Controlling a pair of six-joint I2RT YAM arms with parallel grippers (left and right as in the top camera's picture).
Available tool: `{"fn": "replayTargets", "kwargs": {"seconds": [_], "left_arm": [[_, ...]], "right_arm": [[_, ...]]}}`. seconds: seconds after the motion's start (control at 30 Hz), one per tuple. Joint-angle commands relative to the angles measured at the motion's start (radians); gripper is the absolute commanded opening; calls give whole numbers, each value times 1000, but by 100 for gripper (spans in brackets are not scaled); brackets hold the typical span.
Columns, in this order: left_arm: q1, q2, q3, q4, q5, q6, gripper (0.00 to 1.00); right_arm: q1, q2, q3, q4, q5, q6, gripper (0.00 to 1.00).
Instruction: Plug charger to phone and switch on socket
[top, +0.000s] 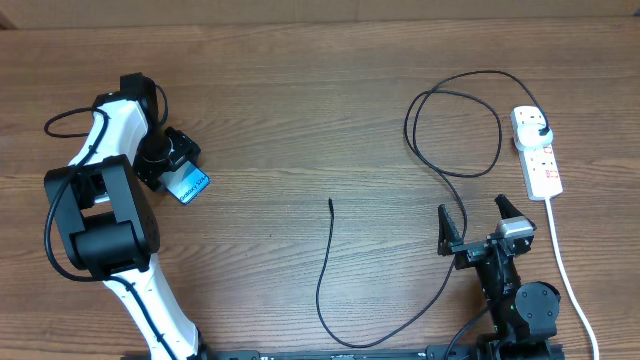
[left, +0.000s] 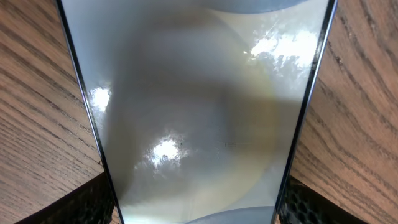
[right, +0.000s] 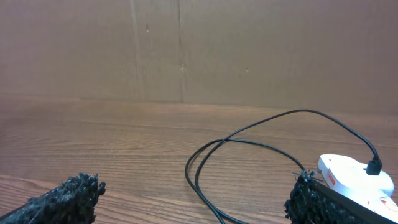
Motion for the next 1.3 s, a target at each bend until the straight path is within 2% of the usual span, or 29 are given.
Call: {"fn": "replayTargets", "kwargs": {"seconds": [0.0,0.27,0.57,1.27], "left_arm": [[7,20,-24,-11,-11,-6,71],[7,20,-24,-11,-11,-6,71],[7,20,-24,-11,-11,-6,56],[7,20,-24,-11,-11,-6,30]], "right_arm": [[5,-10,-11,5,-2,-4,100],[5,-10,-11,5,-2,-4,100],[5,-10,-11,5,-2,-4,100],[5,-10,-11,5,-2,-4,100]]}}
